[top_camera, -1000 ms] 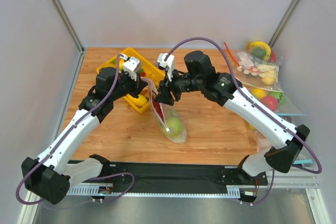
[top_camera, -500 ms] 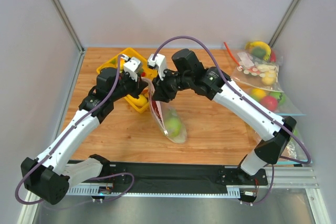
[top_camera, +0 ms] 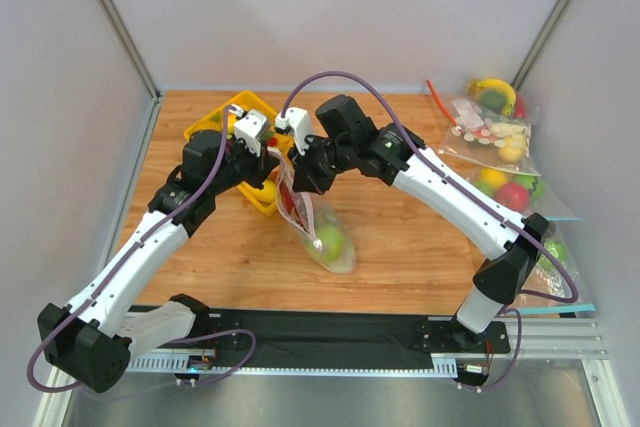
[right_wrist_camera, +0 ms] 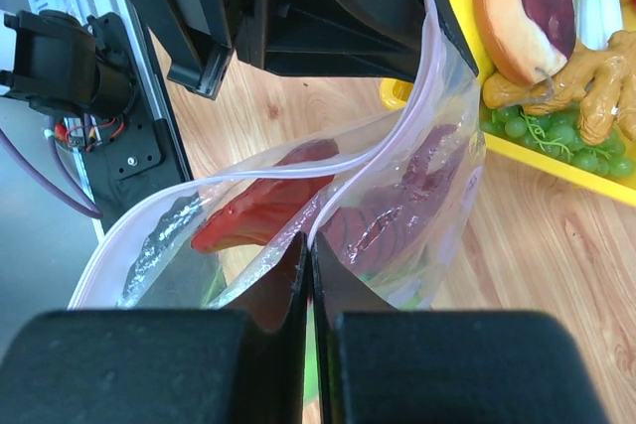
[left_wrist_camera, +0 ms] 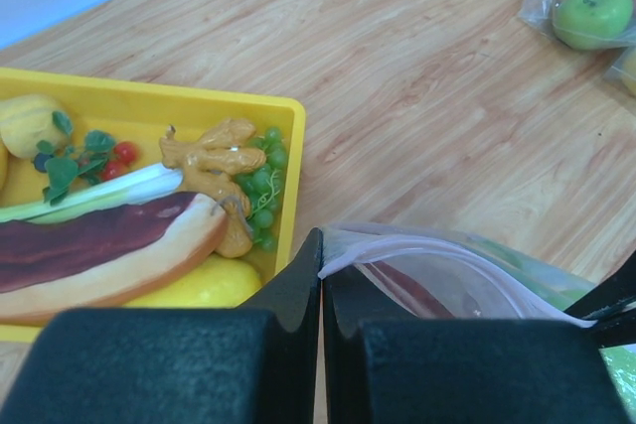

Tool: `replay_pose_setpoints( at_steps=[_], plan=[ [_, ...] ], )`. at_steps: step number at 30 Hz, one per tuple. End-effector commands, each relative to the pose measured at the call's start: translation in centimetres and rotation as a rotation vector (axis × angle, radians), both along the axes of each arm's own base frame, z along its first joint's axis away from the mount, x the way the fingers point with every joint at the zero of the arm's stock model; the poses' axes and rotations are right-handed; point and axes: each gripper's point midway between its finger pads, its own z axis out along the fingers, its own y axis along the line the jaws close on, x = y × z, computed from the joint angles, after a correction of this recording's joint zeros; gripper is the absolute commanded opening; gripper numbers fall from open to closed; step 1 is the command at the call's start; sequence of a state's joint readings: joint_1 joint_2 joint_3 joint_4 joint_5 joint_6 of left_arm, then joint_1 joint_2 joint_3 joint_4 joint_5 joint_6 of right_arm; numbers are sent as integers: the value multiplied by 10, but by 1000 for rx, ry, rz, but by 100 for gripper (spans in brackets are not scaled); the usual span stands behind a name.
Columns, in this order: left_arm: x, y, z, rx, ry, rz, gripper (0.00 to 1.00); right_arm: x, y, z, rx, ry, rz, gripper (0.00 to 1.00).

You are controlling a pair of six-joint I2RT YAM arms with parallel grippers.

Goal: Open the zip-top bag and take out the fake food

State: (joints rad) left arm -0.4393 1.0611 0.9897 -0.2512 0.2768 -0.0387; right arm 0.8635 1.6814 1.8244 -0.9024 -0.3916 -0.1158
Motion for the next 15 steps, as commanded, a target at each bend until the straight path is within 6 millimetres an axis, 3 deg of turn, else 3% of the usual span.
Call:
replay_pose_setpoints(
  at_steps=[1, 4, 8, 15],
  plan=[
    [4, 2, 26, -15, -65, 26, 0, 3, 5, 16, 53, -29, -32, 0],
    [4, 6, 29, -8, -46, 52, 1, 9, 9, 20, 79, -42, -52, 0],
    [1, 13, 29, -16, -24, 96, 25, 17, 13, 20, 88, -52, -80, 0],
    [-10, 23, 25, -37, 40, 156, 47, 33, 13, 17, 83, -67, -134, 0]
  ],
)
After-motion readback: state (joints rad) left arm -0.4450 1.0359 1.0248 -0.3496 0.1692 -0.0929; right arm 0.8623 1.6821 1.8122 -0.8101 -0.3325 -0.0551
